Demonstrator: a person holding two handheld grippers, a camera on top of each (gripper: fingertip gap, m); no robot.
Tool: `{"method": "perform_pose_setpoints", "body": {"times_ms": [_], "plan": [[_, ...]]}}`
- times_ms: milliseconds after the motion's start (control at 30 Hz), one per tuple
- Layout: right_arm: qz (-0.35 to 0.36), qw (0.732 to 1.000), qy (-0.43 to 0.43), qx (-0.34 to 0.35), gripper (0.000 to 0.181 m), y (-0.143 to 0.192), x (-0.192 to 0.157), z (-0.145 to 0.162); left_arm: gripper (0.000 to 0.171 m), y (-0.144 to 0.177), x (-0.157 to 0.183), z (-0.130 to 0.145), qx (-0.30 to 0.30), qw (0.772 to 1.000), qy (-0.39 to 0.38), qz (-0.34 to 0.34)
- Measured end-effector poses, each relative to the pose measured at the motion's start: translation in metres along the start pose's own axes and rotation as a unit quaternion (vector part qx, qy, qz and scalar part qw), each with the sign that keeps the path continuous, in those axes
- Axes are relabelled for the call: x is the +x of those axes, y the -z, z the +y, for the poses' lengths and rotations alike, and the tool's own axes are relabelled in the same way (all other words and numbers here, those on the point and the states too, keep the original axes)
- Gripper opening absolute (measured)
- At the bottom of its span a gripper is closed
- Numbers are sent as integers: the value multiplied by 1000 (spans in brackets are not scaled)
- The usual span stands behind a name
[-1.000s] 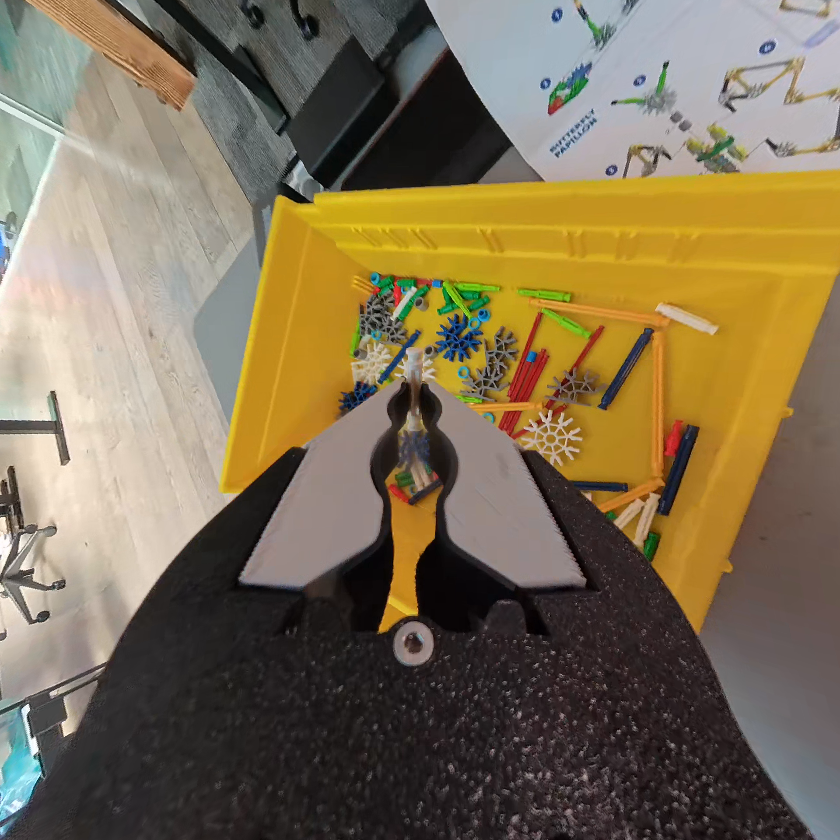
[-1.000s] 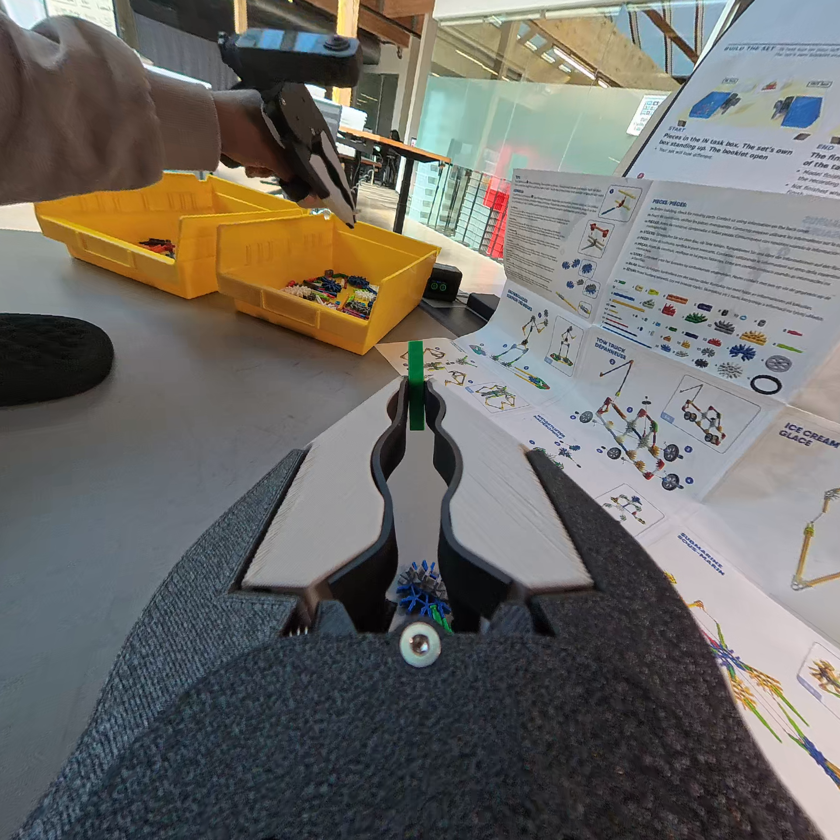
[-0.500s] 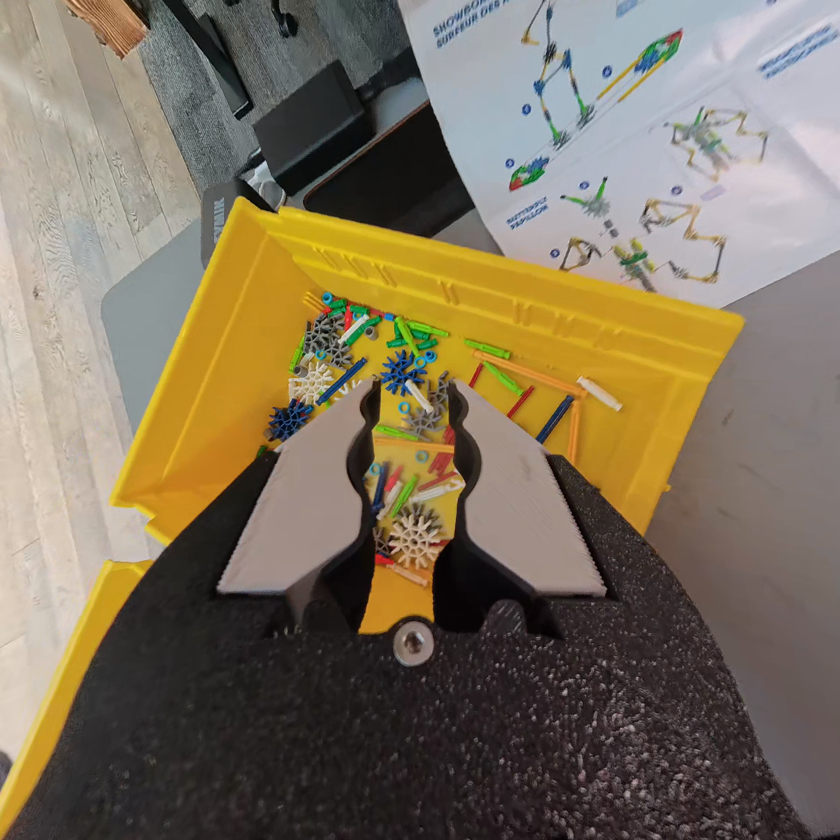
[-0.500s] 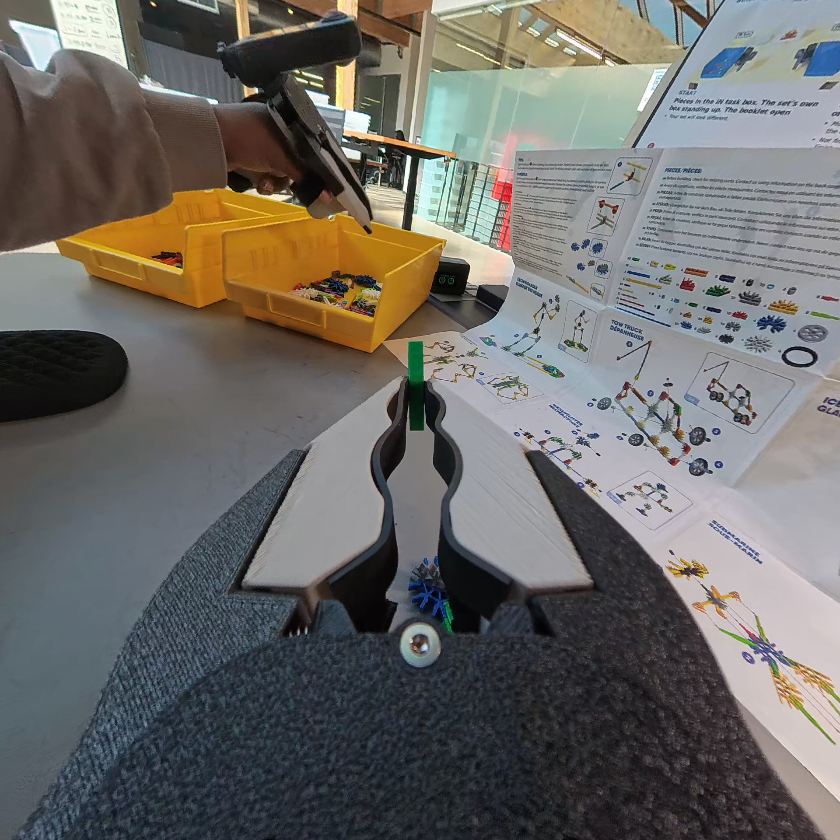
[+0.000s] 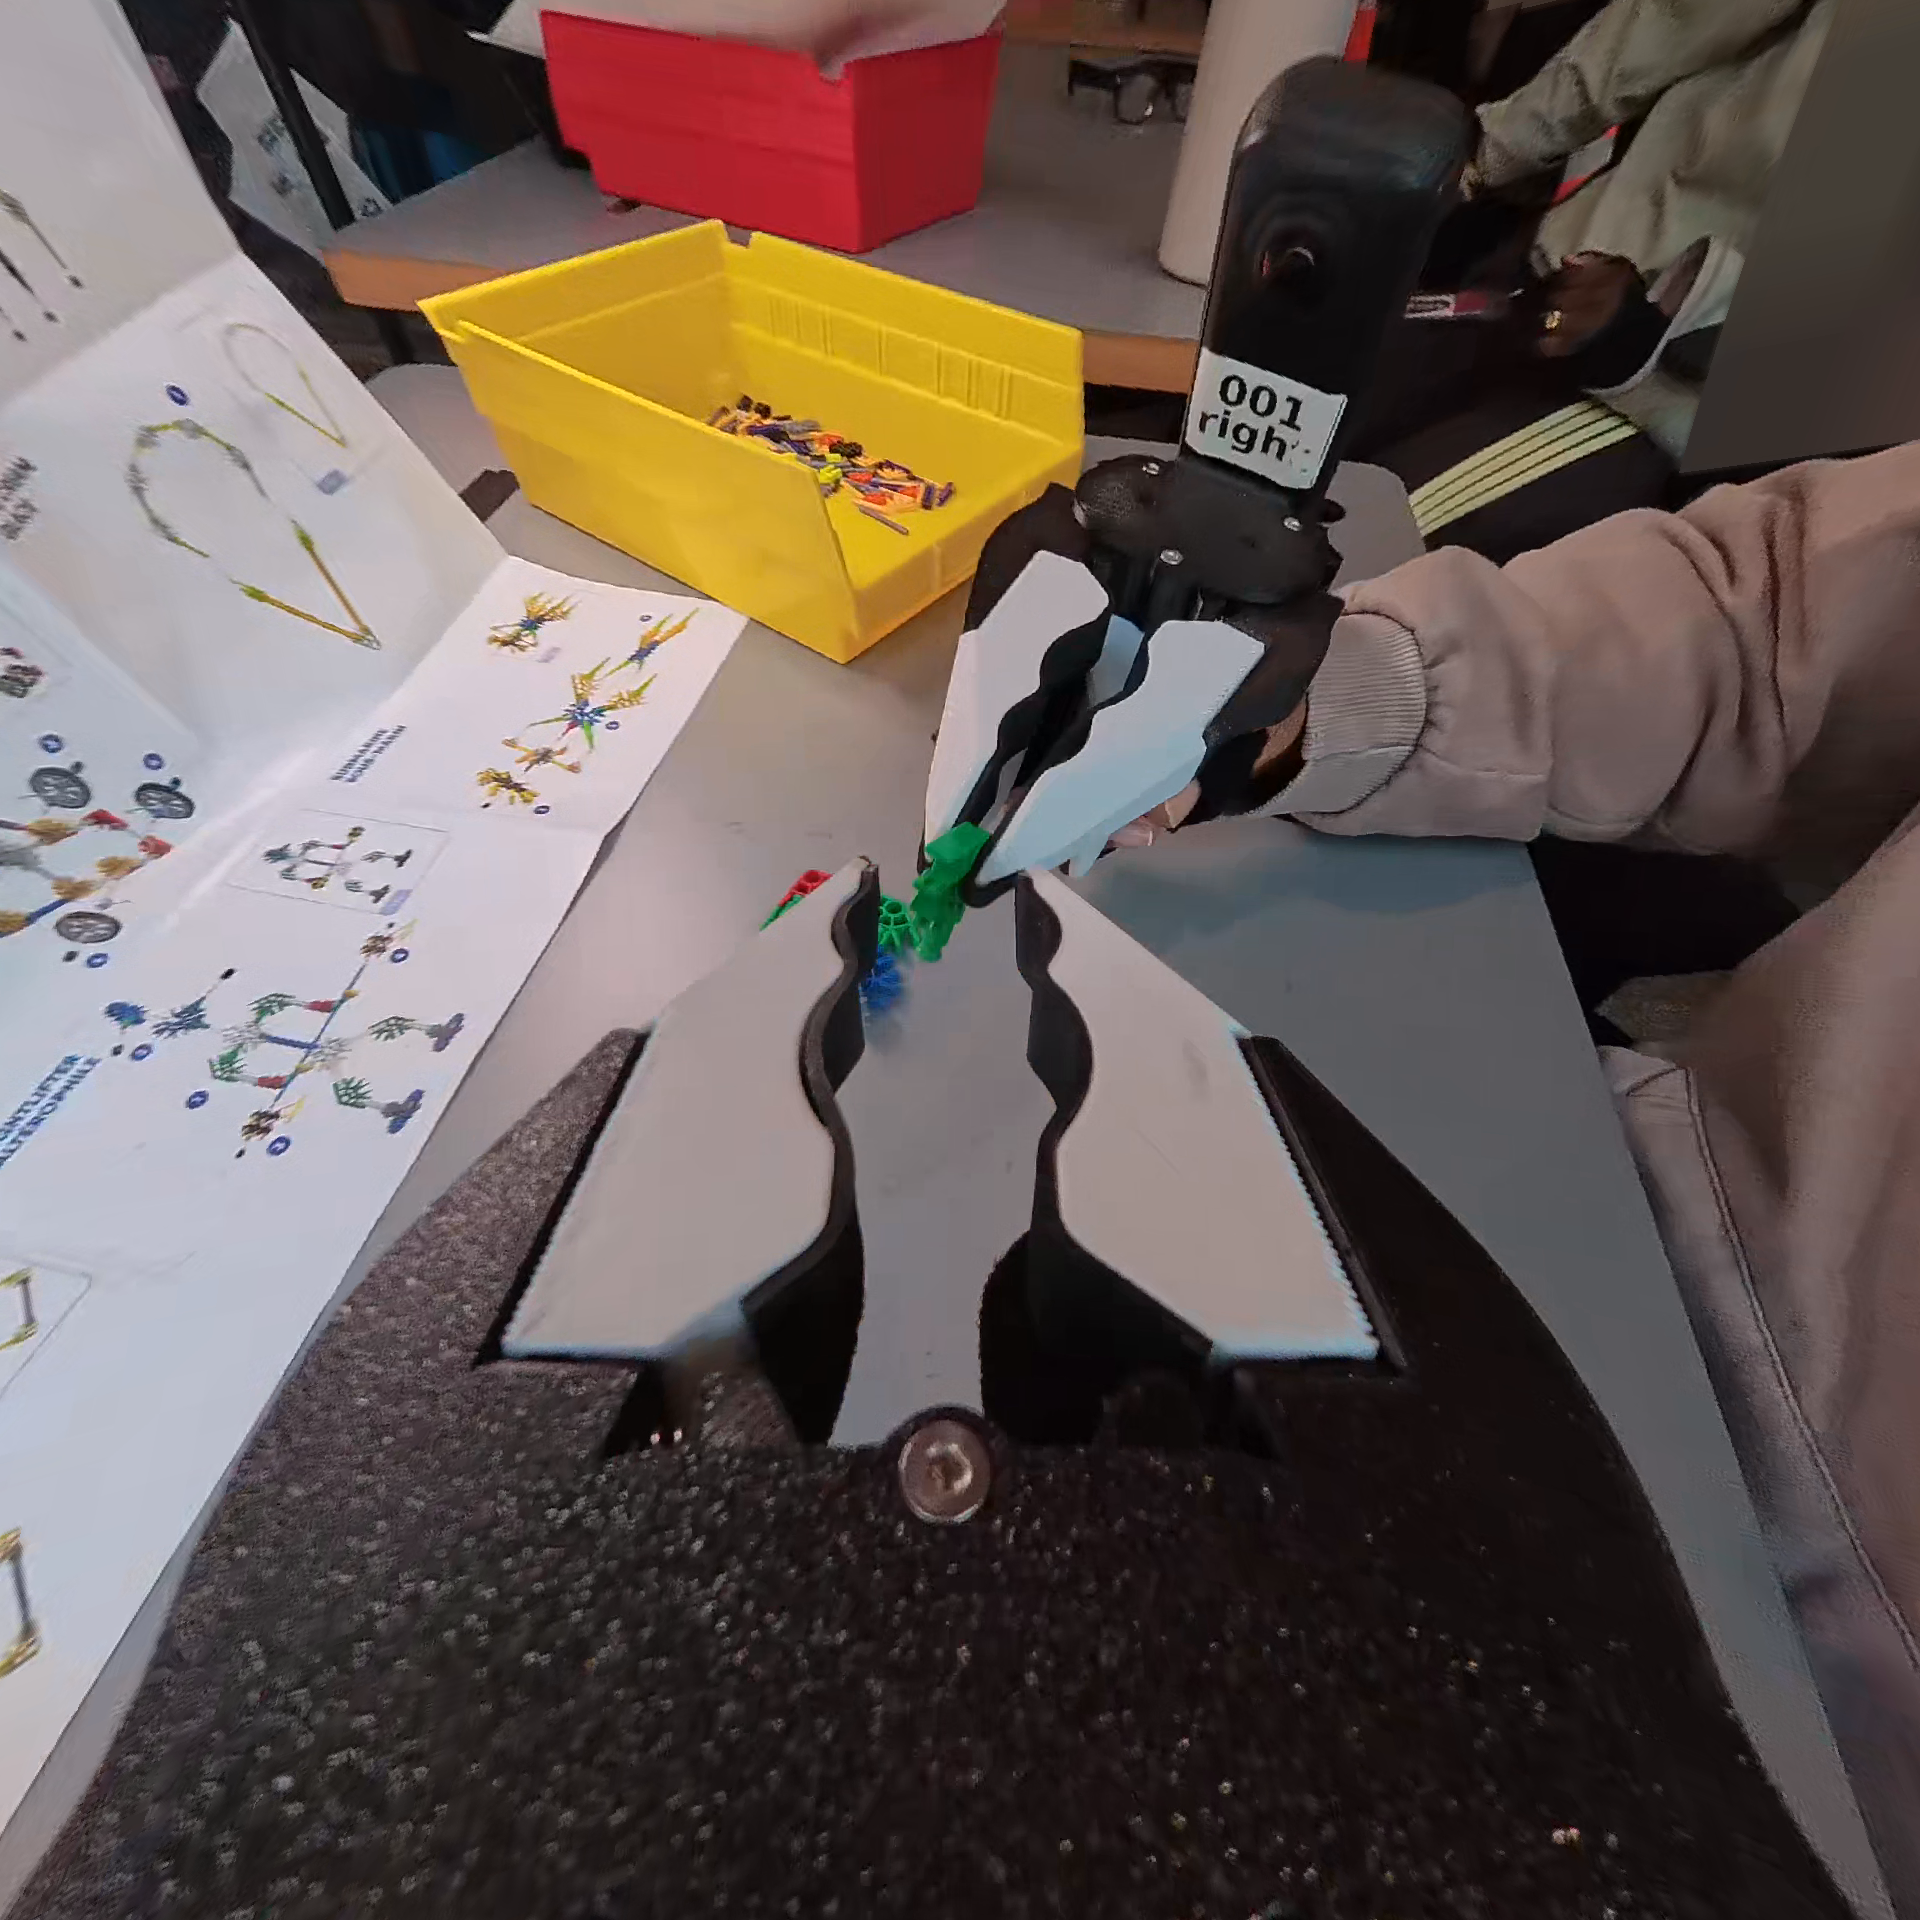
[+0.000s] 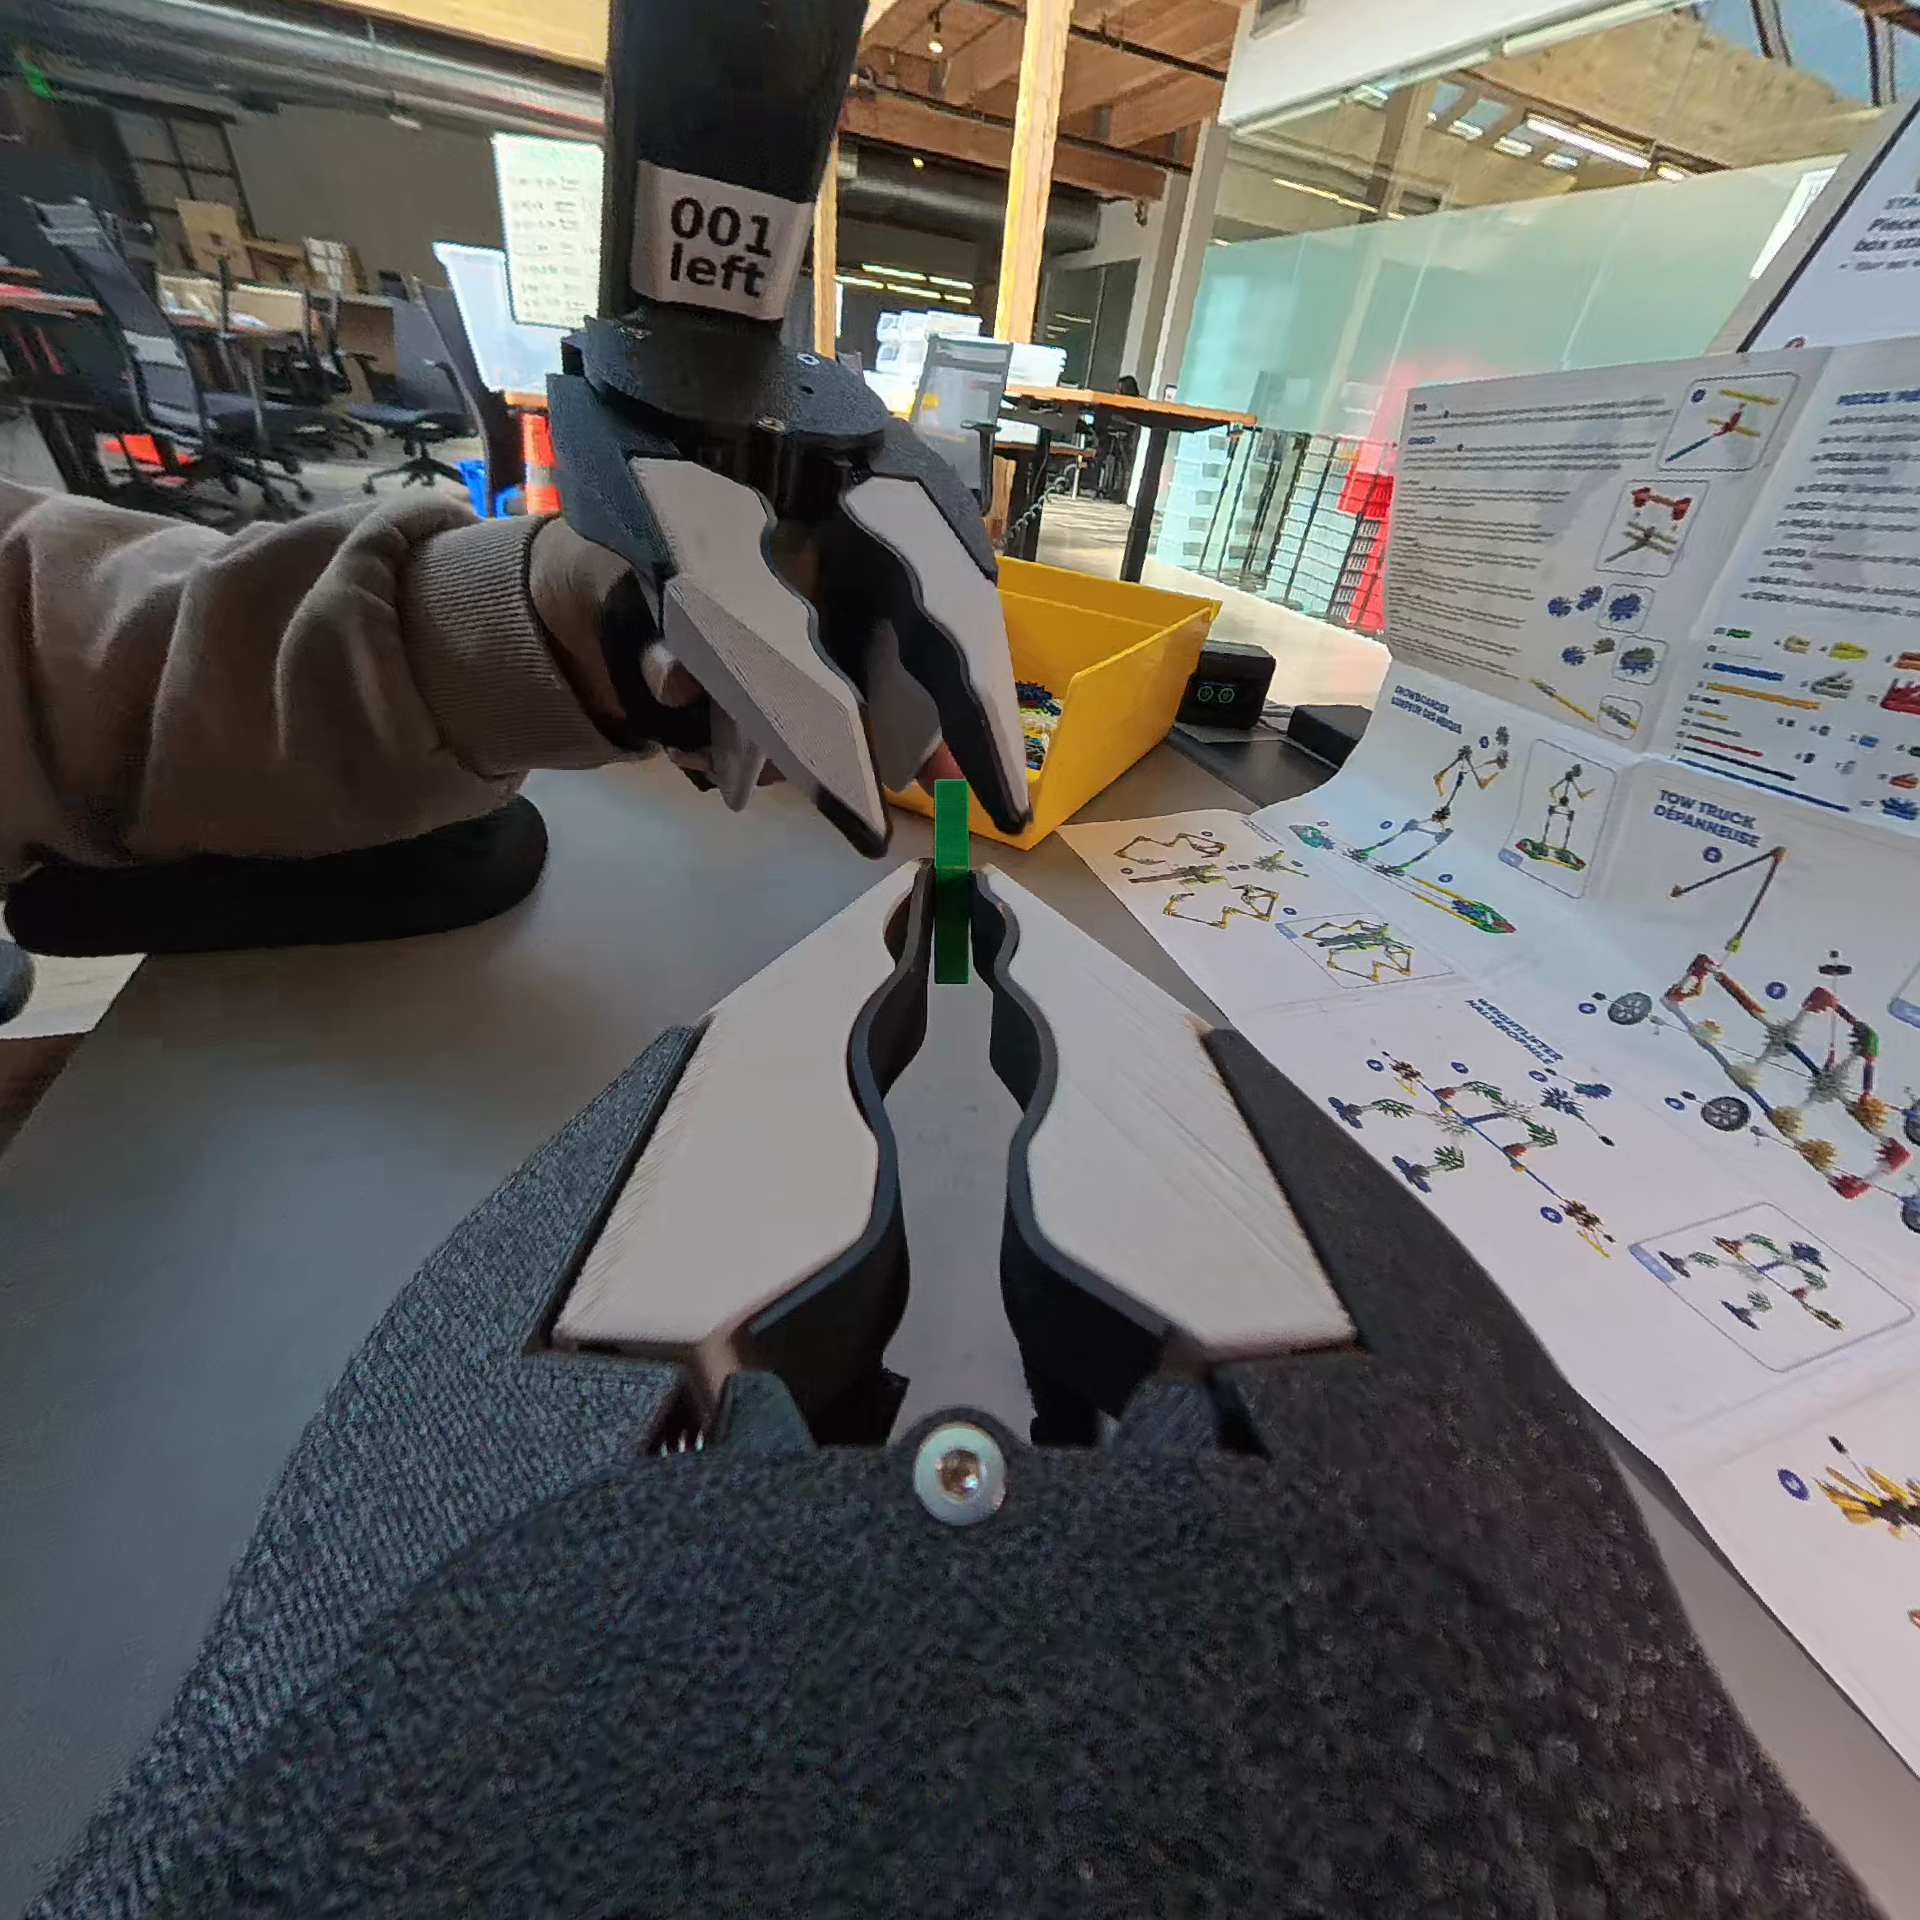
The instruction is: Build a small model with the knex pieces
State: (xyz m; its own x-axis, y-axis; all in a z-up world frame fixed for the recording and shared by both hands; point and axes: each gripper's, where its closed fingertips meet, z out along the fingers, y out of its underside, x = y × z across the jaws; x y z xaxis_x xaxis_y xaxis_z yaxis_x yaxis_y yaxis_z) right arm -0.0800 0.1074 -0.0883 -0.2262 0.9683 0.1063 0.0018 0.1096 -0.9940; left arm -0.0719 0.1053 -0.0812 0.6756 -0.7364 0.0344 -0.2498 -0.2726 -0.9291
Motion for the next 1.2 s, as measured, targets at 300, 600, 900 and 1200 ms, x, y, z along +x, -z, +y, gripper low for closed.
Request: {"method": "perform_pose_setpoints", "body": {"times_ms": [300, 600, 900, 1200], "plan": [[-61, 998, -7, -18, 7, 0, -12, 11, 6, -6, 11, 11, -18, 999, 0, 37], [-45, 999, 5, -27, 34, -2, -7, 12, 4, 36, -8, 18, 21, 998, 53, -26], [20, 998, 19, -54, 54, -2, 12, 14, 4, 200, -69, -27, 178, 935, 124, -281], [37, 996, 24, -84, 44, -12, 23, 22, 4, 439, -114, 55, 153, 799, 249, -526]]}}
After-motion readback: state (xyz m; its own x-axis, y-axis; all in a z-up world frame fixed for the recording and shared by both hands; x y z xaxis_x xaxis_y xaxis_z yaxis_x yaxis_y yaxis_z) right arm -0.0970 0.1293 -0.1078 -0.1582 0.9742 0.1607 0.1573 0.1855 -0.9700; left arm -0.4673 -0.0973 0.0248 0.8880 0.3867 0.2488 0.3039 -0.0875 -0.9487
